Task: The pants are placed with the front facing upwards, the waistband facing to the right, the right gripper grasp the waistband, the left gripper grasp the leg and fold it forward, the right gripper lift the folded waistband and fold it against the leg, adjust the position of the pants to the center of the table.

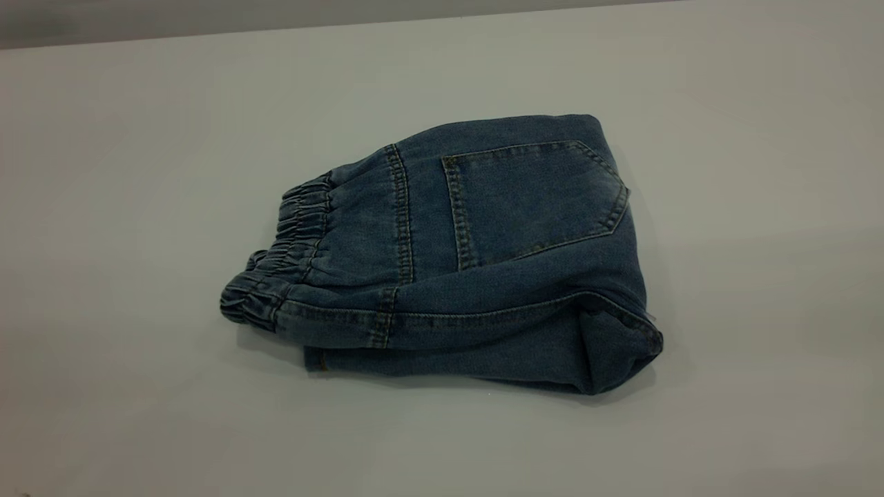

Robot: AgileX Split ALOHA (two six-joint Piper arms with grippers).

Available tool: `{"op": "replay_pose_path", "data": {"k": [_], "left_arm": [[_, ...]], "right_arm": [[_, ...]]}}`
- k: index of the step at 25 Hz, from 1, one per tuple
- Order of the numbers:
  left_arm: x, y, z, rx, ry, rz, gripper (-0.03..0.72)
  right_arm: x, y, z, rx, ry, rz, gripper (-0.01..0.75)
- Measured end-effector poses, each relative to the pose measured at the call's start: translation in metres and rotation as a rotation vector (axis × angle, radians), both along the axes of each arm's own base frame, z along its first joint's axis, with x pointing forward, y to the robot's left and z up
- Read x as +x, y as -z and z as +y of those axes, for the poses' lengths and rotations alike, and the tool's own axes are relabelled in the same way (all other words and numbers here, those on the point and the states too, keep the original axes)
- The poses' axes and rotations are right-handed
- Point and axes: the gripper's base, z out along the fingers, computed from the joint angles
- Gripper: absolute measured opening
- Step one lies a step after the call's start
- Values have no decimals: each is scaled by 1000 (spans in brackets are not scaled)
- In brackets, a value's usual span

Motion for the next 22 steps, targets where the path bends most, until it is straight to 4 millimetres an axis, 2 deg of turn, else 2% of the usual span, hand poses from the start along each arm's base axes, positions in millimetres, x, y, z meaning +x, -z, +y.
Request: {"op": "replay_pose_path", "data": {"k": [6, 22], "left_arm": [[0, 0, -1, -1, -185, 0, 393], [0, 0, -1, -1, -190, 0, 393]], "right_arm": [[0, 0, 0, 0, -2, 0, 408], [0, 0, 0, -1, -2, 0, 408]]}}
